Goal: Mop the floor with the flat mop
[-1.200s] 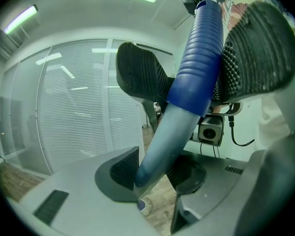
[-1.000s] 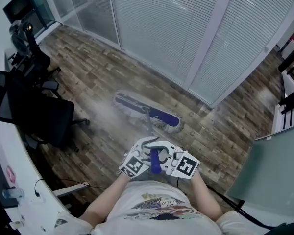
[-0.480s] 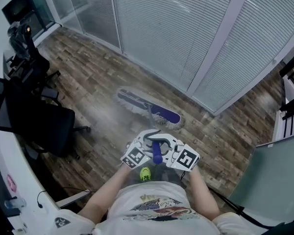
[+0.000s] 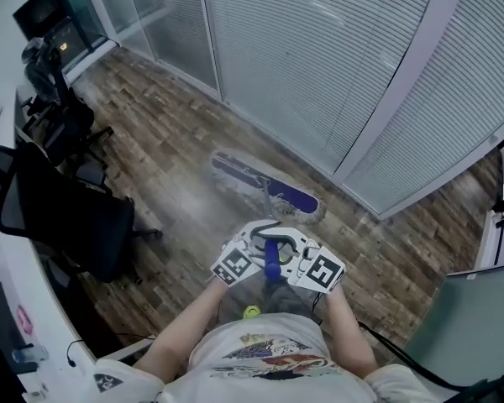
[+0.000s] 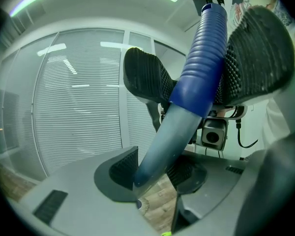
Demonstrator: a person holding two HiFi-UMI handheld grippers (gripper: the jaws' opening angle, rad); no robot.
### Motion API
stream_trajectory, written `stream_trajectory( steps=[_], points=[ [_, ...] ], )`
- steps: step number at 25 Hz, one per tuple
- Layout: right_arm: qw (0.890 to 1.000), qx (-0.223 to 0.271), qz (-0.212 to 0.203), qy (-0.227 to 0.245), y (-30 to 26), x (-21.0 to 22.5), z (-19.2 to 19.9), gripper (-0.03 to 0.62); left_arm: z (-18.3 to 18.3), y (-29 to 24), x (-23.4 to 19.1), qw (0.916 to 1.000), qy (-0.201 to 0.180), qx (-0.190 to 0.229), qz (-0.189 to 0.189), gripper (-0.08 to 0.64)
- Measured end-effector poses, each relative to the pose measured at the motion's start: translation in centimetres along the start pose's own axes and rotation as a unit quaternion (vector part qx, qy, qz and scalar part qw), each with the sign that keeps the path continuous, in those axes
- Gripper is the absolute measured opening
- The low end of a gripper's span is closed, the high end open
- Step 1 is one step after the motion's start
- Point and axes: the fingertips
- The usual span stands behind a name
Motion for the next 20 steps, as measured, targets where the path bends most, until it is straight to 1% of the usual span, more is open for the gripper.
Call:
stream_trajectory(
  steps=[1,6,10,14,17,20],
  points=[
    [1.000,0.005,0.001,-0.004,-0.1,1.5,-0.1,0.181,-0.3,-0.7,-1.3,1.0000,0.001,0.000,0.000,0.135],
    [1.000,0.009,-0.010,0.008,0.1,8.6,0.5,0.181,-1.2,-4.8,-7.1,1.0000,0.008,-0.001,0.000,0.140],
    [1.000,0.008,-0.019,0.007,0.0,13.8,1.1,0.181,-1.7,-7.5,-11.7,0.9999,0.012,-0.002,-0.009,0.141],
    [1.000,0.008,-0.025,0.007,-0.2,18.1,1.8,0.181,-1.8,-9.8,-15.5,0.9998,0.013,-0.005,-0.013,0.144],
    [1.000,0.014,-0.022,-0.008,-0.3,20.9,2.3,0.181,-1.9,-11.4,-17.9,0.9998,0.013,-0.006,-0.013,0.147],
    [1.000,0.014,-0.026,0.004,-0.3,23.4,2.8,0.181,-1.9,-12.9,-20.0,0.9998,0.011,-0.009,-0.010,0.149]
  ],
)
Point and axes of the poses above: the fingertips, and each gripper's own axes: y backward along the fingers, x to its right, z out of its underside, and after that the axes turned 6 degrees about z, right-handed
